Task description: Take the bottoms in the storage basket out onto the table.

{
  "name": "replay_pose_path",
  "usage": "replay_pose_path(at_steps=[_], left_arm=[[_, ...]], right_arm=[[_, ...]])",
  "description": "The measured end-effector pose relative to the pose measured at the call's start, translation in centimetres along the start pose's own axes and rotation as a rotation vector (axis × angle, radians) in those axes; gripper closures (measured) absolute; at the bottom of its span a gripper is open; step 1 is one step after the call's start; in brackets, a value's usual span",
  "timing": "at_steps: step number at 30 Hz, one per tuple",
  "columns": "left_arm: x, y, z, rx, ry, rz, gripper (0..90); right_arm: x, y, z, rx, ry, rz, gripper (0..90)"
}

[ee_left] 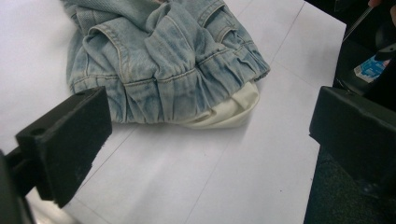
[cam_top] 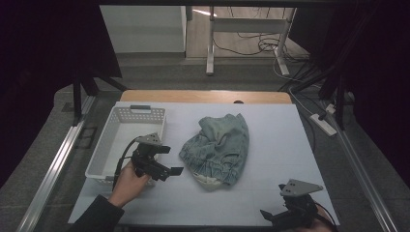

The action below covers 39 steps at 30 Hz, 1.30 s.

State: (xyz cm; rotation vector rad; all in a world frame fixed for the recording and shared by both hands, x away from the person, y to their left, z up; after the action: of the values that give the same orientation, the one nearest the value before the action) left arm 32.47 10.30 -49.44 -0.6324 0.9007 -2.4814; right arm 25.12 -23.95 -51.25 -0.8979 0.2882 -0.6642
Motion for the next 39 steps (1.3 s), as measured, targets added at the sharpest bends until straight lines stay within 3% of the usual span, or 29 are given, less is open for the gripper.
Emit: replay_pose_path(at_steps=[18,39], left_arm=[[-0.1,-1.3,-1.2,0.031,-0.027,0.014,0.0],[-0.2,-2.1,-2.7,0.024,-0.052,0.028,0.0]], right_arm=[[-0.1,0.1,0.0,-0.001,-0.002,0.002,0.0],[-0.1,0.1,0.0,-0.004,-0.005,0.002,0.0]])
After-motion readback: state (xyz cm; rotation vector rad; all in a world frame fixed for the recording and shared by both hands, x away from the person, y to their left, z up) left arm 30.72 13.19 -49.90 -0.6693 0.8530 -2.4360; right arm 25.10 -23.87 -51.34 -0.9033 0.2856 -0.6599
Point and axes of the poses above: each handheld gripper's, and its own axes: y roughly forward along the jaws, z roughly out of its top, x roughly to its right, the point moved 8 cm from there along y, roughly forward along the jaws, and after that the axes turned 5 degrees about -x, right-handed, at the moved point
